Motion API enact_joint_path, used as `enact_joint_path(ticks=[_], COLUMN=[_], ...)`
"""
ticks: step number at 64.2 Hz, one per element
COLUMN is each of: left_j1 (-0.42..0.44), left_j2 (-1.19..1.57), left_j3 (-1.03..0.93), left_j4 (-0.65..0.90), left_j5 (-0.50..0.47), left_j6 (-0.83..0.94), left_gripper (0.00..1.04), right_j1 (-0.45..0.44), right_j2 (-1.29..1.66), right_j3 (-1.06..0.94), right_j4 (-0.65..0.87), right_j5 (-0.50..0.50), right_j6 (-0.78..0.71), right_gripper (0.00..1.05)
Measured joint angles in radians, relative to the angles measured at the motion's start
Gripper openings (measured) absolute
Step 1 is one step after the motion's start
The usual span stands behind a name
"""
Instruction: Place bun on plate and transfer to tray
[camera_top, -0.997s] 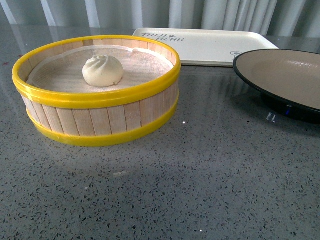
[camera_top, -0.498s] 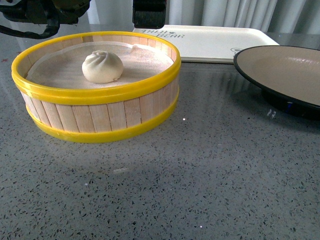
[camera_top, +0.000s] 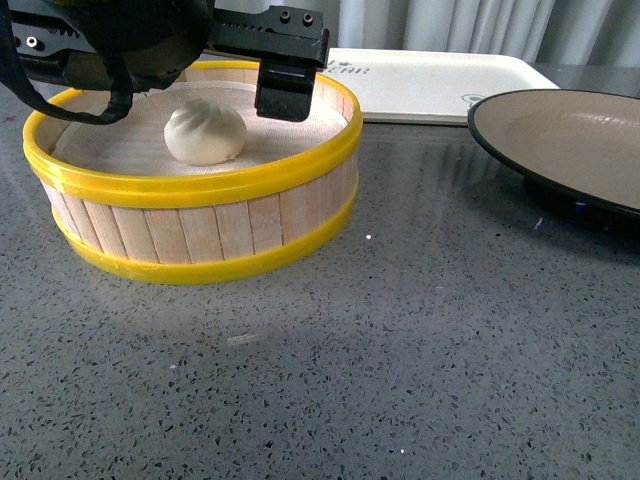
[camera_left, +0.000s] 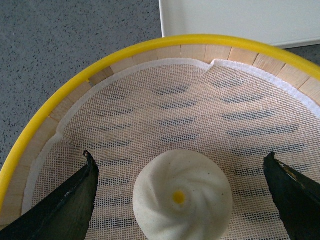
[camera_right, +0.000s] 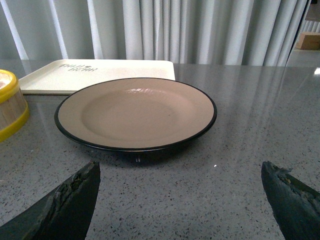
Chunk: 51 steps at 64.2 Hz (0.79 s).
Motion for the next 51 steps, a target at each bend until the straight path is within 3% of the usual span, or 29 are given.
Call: enact_joint_path(ticks=[36,51], left_j1=[0.02,0.022], left_j2=[0.003,0.003], left_j3=[-0.001,-0.003], left_j4=[-0.036,-0.035], left_j5=[0.032,0.038], left_j6=[-0.065,-0.066], left_gripper=[0.98,0.64], right_j1=[0.0,0.0], right_j2=[0.0,0.0], right_j3=[0.0,0.0], right_j4=[0.0,0.0], right_j5=[0.0,0.0], right_j6=[0.0,0.0], right_gripper=[0.96,0.96])
